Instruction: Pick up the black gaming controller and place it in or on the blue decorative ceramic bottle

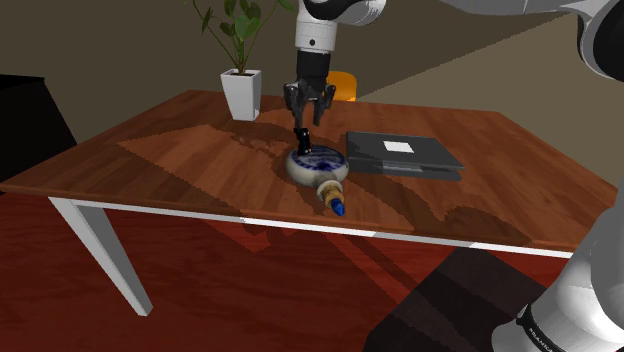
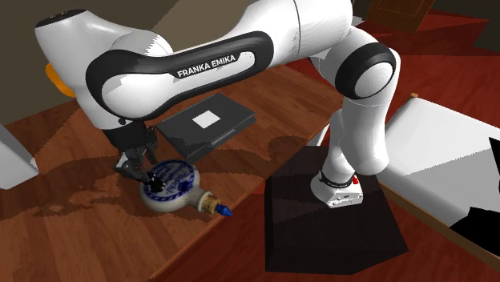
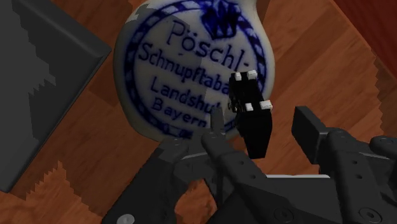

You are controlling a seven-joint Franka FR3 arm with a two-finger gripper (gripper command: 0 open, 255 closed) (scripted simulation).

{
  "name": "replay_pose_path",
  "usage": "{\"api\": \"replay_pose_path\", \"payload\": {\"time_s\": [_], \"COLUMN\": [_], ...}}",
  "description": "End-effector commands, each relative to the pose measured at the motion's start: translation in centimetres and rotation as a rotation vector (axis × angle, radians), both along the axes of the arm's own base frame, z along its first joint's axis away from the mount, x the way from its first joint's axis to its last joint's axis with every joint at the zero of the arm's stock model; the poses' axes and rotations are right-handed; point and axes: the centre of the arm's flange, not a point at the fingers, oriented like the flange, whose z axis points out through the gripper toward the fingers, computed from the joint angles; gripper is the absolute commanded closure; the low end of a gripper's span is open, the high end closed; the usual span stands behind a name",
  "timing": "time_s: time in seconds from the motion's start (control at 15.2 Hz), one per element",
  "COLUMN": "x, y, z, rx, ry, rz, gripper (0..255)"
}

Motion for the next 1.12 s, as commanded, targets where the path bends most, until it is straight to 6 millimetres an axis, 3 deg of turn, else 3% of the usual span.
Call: {"api": "replay_pose_path", "payload": {"time_s": [0.0, 0.26, 0.53, 1.06], "x": [0.0, 0.0, 0.2, 0.2], "y": [0.0, 0.0, -0.5, -0.5], "z": [0.0, 0.0, 5.0, 5.0], "rx": [0.000, 0.000, 0.000, 0.000], "ry": [0.000, 0.000, 0.000, 0.000], "rz": [0.000, 0.000, 0.000, 0.000], "gripper": [0, 0, 0, 0]}}
